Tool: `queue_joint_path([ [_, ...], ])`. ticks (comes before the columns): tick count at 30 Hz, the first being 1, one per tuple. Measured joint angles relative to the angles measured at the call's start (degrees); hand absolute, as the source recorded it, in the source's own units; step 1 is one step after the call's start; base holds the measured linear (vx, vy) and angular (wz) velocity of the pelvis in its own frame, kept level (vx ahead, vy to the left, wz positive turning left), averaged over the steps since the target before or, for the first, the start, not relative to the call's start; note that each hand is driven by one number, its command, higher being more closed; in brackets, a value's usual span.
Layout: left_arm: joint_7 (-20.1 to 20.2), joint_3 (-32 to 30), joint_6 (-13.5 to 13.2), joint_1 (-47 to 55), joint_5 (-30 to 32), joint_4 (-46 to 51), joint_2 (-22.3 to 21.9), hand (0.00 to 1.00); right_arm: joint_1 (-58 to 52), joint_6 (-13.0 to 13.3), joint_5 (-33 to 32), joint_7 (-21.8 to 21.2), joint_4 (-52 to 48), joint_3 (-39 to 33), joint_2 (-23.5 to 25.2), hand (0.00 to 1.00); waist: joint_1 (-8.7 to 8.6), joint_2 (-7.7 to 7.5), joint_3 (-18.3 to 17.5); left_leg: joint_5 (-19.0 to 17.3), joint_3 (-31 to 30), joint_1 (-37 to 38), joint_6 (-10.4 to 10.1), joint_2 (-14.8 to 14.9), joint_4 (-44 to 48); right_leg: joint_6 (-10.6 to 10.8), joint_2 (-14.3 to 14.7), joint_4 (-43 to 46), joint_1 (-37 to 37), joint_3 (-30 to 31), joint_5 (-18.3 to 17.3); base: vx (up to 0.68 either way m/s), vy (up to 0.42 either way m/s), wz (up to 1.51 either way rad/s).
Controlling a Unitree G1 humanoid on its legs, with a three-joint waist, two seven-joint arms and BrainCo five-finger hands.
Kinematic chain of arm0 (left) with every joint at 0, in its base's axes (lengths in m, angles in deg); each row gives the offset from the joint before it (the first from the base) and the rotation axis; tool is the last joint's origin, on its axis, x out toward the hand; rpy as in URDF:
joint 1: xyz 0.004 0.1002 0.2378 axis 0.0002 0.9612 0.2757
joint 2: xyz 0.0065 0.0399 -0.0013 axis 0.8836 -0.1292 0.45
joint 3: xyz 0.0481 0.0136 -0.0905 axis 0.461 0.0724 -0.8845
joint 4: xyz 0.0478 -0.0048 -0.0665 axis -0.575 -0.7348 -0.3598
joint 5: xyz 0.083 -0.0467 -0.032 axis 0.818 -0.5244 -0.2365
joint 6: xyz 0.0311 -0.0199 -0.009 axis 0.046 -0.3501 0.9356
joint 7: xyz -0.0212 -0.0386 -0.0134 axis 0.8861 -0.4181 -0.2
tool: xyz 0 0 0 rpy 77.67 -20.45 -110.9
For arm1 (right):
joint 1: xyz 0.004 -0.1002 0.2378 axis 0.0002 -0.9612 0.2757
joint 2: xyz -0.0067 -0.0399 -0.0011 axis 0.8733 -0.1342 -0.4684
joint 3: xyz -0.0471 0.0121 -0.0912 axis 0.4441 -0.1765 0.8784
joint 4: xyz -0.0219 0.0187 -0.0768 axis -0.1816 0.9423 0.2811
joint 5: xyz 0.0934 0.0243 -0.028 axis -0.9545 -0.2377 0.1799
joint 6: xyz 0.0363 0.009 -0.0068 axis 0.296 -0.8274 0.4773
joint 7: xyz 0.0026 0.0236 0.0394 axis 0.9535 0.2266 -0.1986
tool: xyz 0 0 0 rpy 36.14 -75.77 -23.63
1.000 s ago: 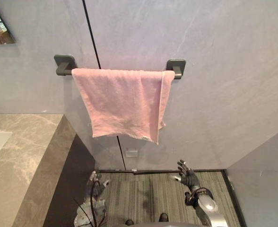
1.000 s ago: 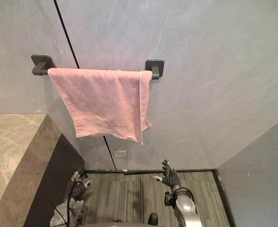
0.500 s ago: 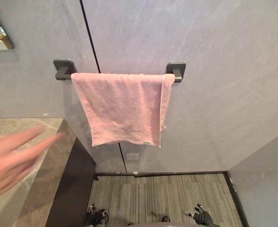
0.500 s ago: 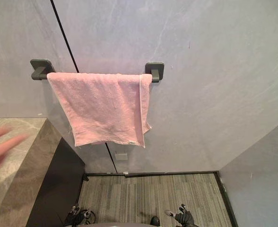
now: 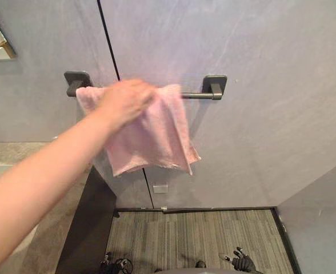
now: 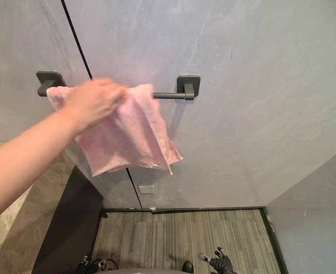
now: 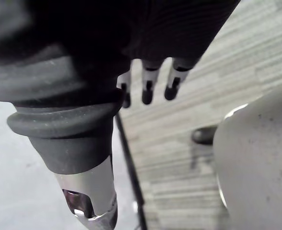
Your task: Organize washtable
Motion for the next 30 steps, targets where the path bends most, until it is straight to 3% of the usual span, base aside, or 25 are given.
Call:
queue_joint_path([
  [25, 0.0, 1.0, 0.0, 0.0, 0.0, 0.1, 0.6, 0.0, 1.7, 0.0, 0.0, 0.1, 1.4, 0.6, -0.1, 0.0, -0.33, 0.06, 0.1, -0.3, 0.0, 0.8, 0.0, 0.0, 0.1, 0.6, 0.0, -0.2, 0.7, 0.1, -0.5, -0.03, 0.002, 0.0],
  [30, -0.3, 2.6, -0.1, 1.2, -0.1, 4.7, 0.3, 0.0, 1.6, 0.4, -0.3, 0.0, -6.4, 4.2, -0.1, 0.0, -0.7, 0.26, 0.3, -0.7, 0.0, 0.6, 0.1, 0.0, 0.3, 0.5, 0.0, -0.2, 0.6, 0.1, -0.7, 0.0, 0.0, 0.0],
])
